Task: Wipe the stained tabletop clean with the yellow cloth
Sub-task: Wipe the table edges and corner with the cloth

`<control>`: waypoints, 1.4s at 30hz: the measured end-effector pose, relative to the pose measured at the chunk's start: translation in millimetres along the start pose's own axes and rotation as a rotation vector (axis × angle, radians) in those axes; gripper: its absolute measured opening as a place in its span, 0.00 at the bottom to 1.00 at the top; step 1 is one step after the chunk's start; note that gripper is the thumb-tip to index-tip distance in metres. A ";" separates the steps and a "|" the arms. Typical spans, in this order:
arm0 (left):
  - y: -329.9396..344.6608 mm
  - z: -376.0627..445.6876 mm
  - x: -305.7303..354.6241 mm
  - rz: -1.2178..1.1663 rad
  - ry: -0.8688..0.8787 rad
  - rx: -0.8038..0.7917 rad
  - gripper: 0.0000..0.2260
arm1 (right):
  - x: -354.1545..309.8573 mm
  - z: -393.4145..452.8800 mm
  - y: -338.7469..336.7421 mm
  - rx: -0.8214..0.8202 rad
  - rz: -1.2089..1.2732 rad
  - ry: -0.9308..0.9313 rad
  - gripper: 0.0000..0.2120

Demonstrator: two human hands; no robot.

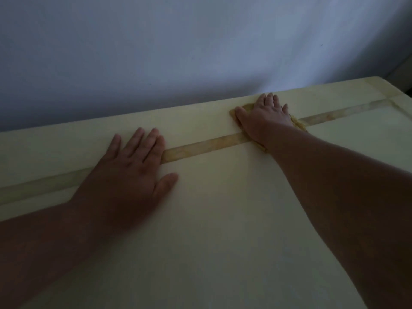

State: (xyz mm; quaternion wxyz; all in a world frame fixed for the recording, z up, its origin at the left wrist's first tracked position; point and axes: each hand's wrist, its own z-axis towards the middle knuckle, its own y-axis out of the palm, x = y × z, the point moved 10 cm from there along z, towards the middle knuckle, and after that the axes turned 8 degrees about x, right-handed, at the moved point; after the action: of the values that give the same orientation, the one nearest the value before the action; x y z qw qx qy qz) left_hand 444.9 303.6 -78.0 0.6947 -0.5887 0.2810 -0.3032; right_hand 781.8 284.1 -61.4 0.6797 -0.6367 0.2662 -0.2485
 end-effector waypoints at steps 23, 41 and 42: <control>-10.6 -2.2 9.8 -0.010 -0.013 -0.068 0.44 | -106.0 -145.3 0.7 -0.022 0.030 -0.424 0.50; -37.1 -30.8 27.0 0.102 -0.211 -0.118 0.38 | -14.8 -332.4 -12.7 -0.063 0.048 -0.371 0.51; -36.8 -38.0 31.6 0.061 -0.254 -0.120 0.37 | -9.2 -339.7 -13.6 -0.057 0.047 -0.367 0.51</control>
State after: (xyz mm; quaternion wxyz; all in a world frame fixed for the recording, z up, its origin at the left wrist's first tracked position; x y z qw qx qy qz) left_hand 434.0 250.7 -48.3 0.6971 -0.6539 0.2264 -0.1877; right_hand 544.7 40.3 -63.5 0.7040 -0.6841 0.1596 -0.1044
